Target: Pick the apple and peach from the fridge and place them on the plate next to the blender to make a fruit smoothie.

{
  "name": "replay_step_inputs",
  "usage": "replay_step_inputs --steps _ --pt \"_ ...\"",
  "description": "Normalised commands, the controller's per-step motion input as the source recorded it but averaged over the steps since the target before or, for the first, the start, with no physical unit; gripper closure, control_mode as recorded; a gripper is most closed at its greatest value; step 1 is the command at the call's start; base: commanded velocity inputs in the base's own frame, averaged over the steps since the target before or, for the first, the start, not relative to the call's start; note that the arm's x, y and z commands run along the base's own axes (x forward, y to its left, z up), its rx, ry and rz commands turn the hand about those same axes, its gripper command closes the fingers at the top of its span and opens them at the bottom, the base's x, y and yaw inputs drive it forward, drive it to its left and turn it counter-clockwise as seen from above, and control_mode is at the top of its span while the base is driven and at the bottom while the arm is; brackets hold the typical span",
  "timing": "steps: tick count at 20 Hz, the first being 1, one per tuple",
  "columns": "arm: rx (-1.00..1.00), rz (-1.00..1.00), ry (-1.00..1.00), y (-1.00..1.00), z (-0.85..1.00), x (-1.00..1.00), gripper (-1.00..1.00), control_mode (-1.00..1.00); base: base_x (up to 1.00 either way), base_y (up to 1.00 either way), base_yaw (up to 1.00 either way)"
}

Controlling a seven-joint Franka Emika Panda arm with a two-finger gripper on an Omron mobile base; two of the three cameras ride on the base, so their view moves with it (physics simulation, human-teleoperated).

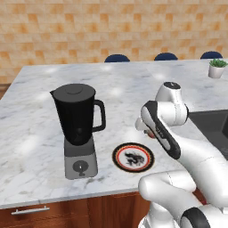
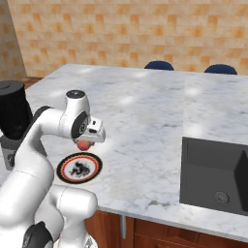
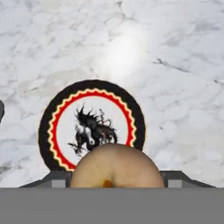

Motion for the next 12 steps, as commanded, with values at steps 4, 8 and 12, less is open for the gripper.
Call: replay_step_inputs --steps 4,8,12 --pt "0.03 0.00 0.21 0.23 -1.00 0.65 1.00 -1.00 0.00 0.00 0.00" --pt "0.00 0.02 0.21 0.20 -0.98 0.08 1.00 -1.00 0.00 0.00 0.00" --pt "-0.02 0.02 0.07 0.17 -0.70 0.36 1.00 -1.00 0.00 0.00 0.00"
